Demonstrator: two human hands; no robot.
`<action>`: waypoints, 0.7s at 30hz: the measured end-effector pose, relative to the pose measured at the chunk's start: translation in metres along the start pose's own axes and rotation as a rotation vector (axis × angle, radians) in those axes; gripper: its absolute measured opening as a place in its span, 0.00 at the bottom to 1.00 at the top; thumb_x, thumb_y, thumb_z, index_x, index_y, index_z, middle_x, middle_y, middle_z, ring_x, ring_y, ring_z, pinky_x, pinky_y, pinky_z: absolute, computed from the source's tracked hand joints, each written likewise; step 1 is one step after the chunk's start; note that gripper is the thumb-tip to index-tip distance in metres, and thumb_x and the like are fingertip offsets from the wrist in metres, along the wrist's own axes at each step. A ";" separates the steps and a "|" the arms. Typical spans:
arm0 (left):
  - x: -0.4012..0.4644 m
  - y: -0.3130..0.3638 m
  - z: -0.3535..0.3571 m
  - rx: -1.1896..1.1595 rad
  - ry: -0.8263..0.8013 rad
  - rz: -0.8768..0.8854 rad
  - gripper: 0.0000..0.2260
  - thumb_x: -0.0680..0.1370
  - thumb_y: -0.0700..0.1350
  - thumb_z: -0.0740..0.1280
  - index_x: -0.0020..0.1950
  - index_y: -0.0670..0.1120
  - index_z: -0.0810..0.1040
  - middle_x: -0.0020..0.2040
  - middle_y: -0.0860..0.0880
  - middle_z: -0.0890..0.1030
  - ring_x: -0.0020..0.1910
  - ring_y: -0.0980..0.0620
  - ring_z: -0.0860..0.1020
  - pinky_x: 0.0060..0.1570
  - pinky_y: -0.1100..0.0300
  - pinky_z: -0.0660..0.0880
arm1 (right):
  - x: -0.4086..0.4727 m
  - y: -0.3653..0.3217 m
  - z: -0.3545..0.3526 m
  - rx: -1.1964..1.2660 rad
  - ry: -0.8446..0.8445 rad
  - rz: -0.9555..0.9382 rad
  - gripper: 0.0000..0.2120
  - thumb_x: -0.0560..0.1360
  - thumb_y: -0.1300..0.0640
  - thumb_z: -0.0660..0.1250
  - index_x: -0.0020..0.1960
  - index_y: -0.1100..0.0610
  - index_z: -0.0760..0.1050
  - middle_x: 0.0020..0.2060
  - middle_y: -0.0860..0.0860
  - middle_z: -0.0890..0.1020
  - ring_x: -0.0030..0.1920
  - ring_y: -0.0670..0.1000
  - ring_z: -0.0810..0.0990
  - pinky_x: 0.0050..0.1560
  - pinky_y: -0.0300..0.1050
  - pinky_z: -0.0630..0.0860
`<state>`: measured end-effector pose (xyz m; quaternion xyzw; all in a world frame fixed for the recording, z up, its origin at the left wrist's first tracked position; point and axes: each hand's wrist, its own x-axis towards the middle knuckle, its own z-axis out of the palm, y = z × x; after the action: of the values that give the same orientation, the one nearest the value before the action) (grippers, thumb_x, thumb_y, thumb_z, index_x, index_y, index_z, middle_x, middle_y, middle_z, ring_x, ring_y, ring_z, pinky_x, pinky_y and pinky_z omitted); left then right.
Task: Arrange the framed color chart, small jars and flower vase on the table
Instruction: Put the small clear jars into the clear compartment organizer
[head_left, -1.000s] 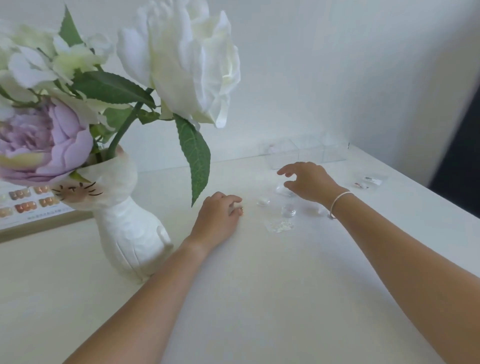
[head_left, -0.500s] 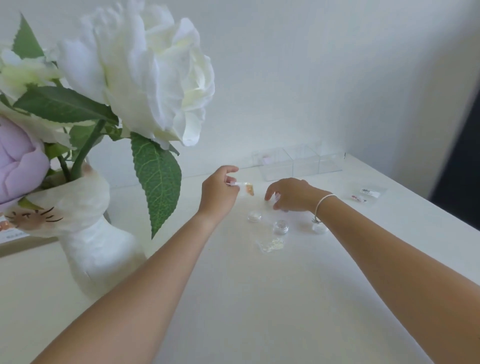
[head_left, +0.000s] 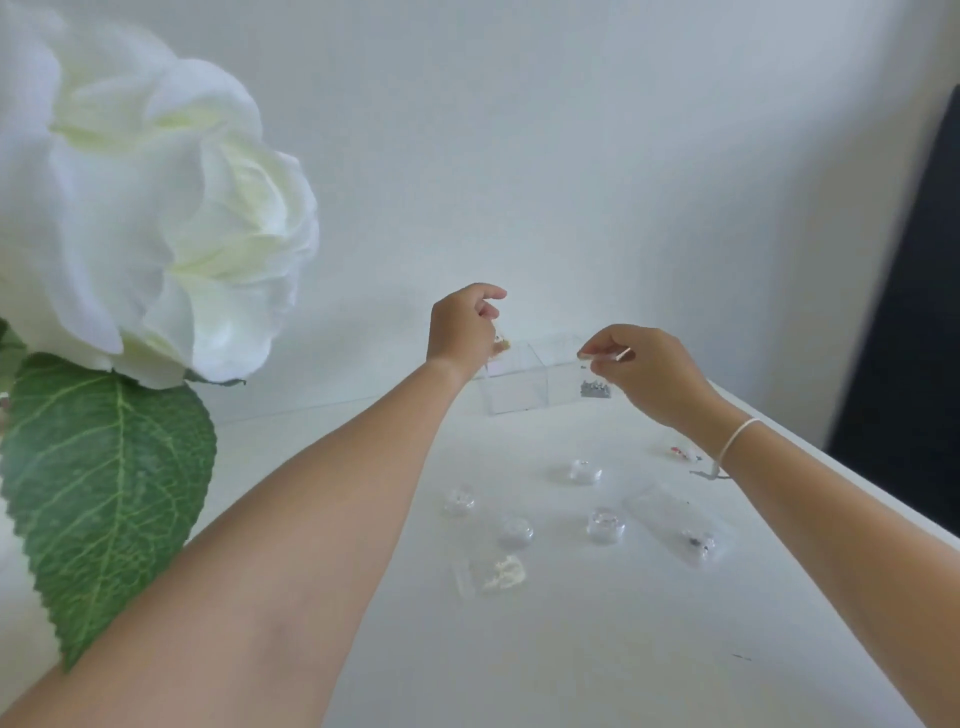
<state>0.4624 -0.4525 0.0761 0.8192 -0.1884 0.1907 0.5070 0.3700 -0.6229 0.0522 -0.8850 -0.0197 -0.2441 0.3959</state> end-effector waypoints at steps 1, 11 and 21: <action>0.004 -0.002 0.004 0.018 -0.021 0.005 0.21 0.73 0.27 0.51 0.55 0.41 0.79 0.47 0.42 0.75 0.37 0.59 0.72 0.28 0.81 0.68 | 0.001 0.002 -0.001 0.015 0.016 -0.002 0.14 0.74 0.63 0.62 0.38 0.45 0.75 0.39 0.42 0.77 0.31 0.48 0.71 0.21 0.26 0.64; 0.020 -0.028 0.028 0.192 -0.215 -0.049 0.24 0.72 0.27 0.49 0.57 0.42 0.78 0.49 0.44 0.76 0.46 0.49 0.74 0.27 0.72 0.71 | 0.015 0.014 0.003 0.150 0.125 0.006 0.11 0.74 0.64 0.62 0.41 0.49 0.78 0.33 0.41 0.75 0.20 0.38 0.70 0.18 0.26 0.61; -0.010 -0.037 0.000 0.273 -0.097 -0.036 0.24 0.74 0.31 0.52 0.63 0.48 0.75 0.64 0.46 0.76 0.63 0.48 0.73 0.60 0.57 0.70 | 0.064 -0.003 0.040 0.118 0.186 -0.033 0.11 0.74 0.63 0.60 0.47 0.53 0.79 0.37 0.41 0.76 0.30 0.40 0.72 0.27 0.23 0.66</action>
<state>0.4726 -0.4361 0.0433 0.8921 -0.1704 0.1659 0.3843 0.4424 -0.6029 0.0606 -0.8334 -0.0120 -0.3300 0.4433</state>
